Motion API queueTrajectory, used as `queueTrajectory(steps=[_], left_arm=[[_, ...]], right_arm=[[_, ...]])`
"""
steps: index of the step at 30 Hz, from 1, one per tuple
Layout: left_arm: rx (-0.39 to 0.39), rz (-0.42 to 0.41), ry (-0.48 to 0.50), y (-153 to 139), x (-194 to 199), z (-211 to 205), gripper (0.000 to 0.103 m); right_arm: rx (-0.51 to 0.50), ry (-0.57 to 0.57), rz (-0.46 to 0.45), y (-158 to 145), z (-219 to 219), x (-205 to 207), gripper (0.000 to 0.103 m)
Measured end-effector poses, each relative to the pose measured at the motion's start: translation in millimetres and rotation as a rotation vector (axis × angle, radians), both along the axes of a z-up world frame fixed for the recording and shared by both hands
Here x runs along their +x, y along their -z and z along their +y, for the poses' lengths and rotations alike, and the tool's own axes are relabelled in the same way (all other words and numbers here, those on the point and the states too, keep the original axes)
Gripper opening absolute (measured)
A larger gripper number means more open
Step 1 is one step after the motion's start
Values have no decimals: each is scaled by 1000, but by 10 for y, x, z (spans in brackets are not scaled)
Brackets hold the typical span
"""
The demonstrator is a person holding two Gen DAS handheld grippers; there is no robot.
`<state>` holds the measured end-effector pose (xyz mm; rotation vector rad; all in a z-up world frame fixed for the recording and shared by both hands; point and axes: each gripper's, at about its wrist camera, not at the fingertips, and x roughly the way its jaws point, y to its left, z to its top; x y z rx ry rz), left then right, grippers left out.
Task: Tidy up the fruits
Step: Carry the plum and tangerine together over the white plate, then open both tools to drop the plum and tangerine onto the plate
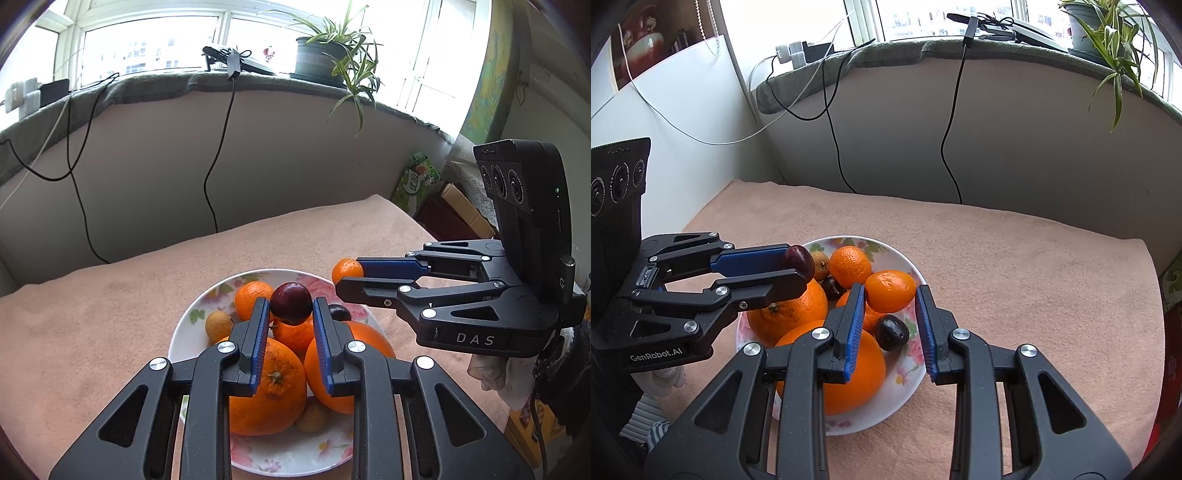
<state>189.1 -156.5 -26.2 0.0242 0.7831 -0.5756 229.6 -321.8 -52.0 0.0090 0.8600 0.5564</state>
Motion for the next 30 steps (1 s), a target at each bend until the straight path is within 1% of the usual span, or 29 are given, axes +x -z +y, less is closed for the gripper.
queueTrajectory(steps=[10, 12, 13, 14, 20, 21, 22, 24, 25, 26, 27, 28, 29, 30], left_arm=[[-4, -3, -8, -17, -12, 26, 23], [-2, -5, -8, -22, -9, 27, 23], [-2, -5, -8, -23, -8, 27, 23], [-3, -5, -8, -25, -9, 28, 23], [-4, -7, -11, -29, -25, 34, 23], [-6, -8, -12, -33, -28, 38, 26], [-8, -9, -13, -37, -32, 43, 31], [-10, -12, -11, -53, -42, 49, 32], [-10, -15, -12, -60, -53, 51, 32], [-8, -17, -13, -65, -61, 55, 34], [-8, -19, -15, -73, -72, 61, 38], [-9, -23, -17, -79, -87, 67, 45], [-10, -26, -18, -87, -96, 74, 47], [-10, -28, -18, -93, -107, 79, 47]], right_arm=[[-8, -6, -2, -24, 22, -42, 29], [-9, -5, -7, -36, 25, -52, 33], [-10, -5, -12, -47, 26, -59, 42], [-11, -2, -19, -60, 27, -69, 47], [-16, -7, -28, -98, 47, -106, 48], [-17, -7, -27, -96, 50, -108, 48], [-17, -6, -27, -95, 49, -114, 49], [-15, -2, -28, -94, 38, -126, 51], [-15, 2, -29, -94, 37, -124, 56], [-15, 6, -32, -95, 28, -135, 60], [-15, 10, -34, -97, 17, -147, 62], [-14, 14, -36, -104, 11, -159, 63], [-12, 16, -38, -111, 5, -175, 64], [-10, 17, -40, -120, 1, -192, 64]])
